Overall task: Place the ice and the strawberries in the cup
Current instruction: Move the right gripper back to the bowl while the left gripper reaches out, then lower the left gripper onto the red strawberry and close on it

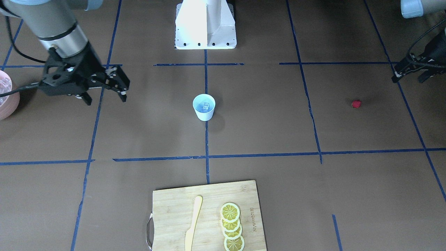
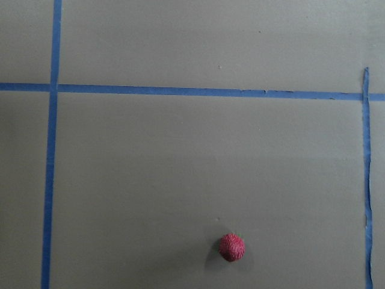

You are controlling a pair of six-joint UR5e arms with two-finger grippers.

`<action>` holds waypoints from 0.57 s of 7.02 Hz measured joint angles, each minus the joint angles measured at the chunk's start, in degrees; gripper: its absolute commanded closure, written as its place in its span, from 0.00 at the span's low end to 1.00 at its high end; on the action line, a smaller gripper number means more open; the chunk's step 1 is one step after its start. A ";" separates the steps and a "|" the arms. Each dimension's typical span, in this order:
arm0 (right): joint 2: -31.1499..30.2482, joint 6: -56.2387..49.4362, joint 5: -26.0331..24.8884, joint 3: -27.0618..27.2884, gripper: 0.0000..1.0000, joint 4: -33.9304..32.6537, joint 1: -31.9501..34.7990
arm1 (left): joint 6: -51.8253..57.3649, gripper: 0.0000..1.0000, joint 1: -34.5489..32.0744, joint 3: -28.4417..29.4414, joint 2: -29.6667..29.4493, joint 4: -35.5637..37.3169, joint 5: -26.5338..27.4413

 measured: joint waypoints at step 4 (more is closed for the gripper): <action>-9.55 -15.63 1.73 0.21 0.01 0.01 8.48 | -18.63 0.00 15.41 8.76 -0.93 -18.08 13.51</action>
